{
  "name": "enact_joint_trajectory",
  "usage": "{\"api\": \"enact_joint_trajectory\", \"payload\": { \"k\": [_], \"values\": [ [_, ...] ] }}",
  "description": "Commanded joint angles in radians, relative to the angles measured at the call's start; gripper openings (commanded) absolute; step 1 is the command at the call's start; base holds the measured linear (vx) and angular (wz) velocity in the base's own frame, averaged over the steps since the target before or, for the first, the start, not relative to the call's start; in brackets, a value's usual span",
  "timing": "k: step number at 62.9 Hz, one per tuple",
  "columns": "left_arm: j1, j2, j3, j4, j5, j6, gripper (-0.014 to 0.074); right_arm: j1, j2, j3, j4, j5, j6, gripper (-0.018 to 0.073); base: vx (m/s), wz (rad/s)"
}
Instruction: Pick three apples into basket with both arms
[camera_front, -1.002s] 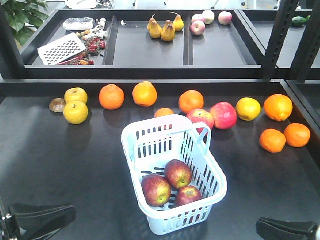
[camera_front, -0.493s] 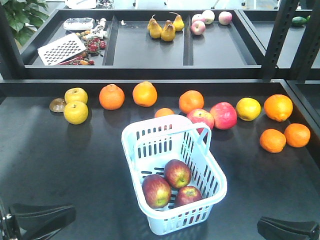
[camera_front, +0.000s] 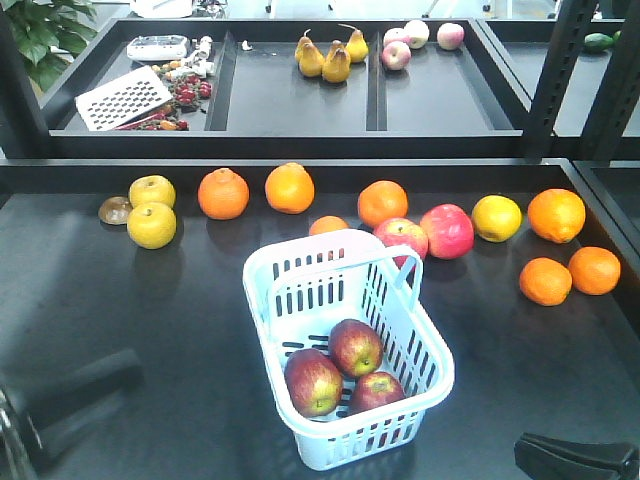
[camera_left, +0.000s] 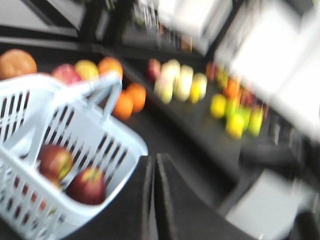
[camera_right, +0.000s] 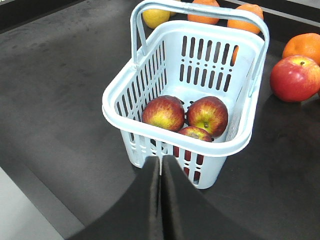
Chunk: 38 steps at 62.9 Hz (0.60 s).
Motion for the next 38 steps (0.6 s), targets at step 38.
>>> {"api": "enact_joint_trajectory", "payload": {
  "k": [38],
  "values": [
    [-0.005, -0.122, 0.344, -1.056, 0.41, 1.073, -0.0006, -0.003, 0.005, -0.026, 0.007, -0.061, 0.0, -0.0008, 0.0, 0.0]
  ]
}}
